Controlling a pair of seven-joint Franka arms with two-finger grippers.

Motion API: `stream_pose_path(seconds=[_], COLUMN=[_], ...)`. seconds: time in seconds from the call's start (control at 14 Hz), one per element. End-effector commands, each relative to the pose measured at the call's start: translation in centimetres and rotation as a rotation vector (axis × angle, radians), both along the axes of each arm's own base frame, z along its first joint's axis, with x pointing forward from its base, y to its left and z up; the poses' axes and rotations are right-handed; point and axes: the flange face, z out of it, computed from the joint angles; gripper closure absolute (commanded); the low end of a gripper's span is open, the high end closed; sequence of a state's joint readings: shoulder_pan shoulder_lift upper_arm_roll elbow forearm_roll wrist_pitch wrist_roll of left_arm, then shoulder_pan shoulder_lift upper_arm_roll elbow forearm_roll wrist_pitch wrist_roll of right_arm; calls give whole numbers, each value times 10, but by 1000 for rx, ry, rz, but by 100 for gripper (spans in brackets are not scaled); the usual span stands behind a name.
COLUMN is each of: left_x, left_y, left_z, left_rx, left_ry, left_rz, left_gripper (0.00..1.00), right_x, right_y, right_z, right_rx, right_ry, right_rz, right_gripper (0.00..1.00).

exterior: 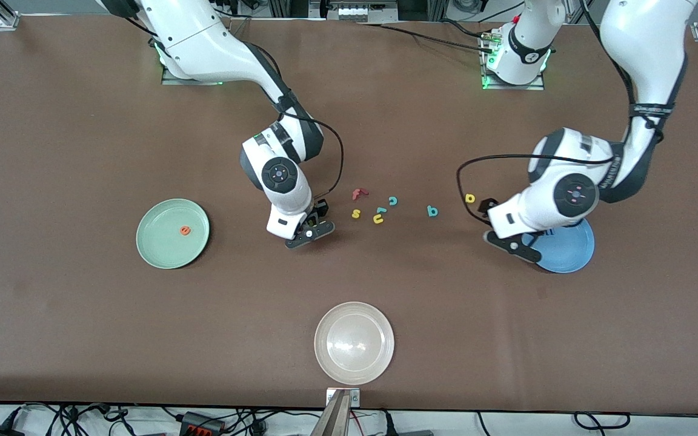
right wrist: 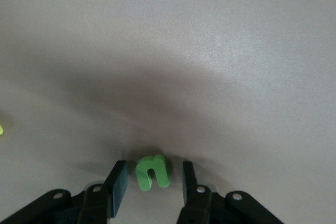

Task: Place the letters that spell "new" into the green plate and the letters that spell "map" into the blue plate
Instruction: 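Place the blue E on the blue plate while the right gripper grasps green n, then place the green n on the green plate while the left gripper grasps teal q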

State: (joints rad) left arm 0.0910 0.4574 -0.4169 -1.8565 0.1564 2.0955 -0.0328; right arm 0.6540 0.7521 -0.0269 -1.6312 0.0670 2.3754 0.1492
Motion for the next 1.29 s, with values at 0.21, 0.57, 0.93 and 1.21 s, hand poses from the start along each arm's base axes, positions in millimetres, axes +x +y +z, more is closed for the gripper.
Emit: stream_pose_path(seconds=[0.21,0.57,0.93,1.21], left_x=[-31,-60,-66,-64], left_y=[-91,-104,-102,-100], left_z=[-59,-98,-109,-108], left_rx=[-15,-45,-32,-31], left_ry=[-14,-28,-15,-16], left_rz=[234,254,246,250], left_gripper=[0,12,53,68], right_x=[2,19,75,82], right_y=[5,-10,-153,-251], right_z=[0,36,79,74], right_rx=[5,10,-127,-161], right_ry=[-6,-27,71,177], right_rz=[-4,-79,-305,-388], right_gripper=[83,98,98,100])
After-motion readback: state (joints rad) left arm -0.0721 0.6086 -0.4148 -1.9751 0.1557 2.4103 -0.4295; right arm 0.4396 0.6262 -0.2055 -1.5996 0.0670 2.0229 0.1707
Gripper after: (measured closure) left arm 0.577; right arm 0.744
